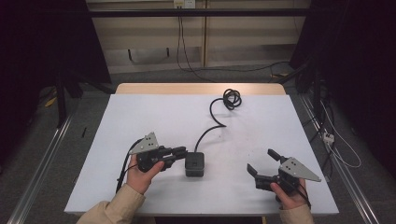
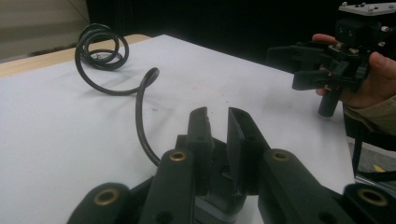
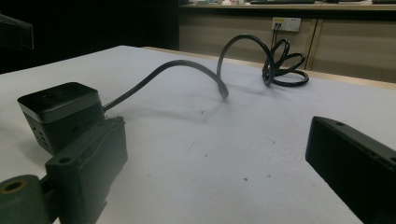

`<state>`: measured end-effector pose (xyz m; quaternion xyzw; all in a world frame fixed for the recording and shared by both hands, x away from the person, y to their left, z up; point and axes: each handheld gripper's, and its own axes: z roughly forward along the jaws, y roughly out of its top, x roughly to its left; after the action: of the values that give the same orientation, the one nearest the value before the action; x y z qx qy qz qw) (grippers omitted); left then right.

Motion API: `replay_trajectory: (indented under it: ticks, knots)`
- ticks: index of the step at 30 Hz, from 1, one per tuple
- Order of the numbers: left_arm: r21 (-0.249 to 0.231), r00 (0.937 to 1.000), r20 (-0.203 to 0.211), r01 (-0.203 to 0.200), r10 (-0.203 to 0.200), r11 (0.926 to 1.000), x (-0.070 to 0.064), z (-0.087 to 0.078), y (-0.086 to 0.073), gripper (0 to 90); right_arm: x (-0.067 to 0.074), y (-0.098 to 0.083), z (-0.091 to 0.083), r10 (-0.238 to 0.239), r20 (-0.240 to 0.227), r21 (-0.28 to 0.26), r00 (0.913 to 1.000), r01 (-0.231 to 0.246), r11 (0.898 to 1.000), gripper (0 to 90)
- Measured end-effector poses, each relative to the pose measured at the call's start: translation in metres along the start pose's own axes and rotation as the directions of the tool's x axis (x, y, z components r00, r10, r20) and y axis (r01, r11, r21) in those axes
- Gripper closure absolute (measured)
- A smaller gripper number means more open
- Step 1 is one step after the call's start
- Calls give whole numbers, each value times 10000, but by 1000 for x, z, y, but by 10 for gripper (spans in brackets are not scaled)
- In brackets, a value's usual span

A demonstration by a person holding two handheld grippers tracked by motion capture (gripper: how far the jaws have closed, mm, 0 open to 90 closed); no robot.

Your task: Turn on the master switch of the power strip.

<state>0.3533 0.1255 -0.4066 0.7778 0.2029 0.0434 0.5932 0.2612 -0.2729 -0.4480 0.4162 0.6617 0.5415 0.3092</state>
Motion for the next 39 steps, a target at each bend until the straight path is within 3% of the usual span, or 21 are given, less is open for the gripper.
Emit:
replay_trajectory:
  ticks: [10,23,39]
  knots:
    - [315,9995,312,-15,5,9995,-2,10,1,861,0,0,0,-7,-48,11,10000,7,10000,51]
    - [345,9980,587,221,-241,9992,-2,16,1,898,1,0,1,-60,-98,-24,9999,60,10000,51]
    - [689,9964,806,207,-262,9974,-5,24,1,900,1,1,0,-48,-74,-30,10000,48,10000,51]
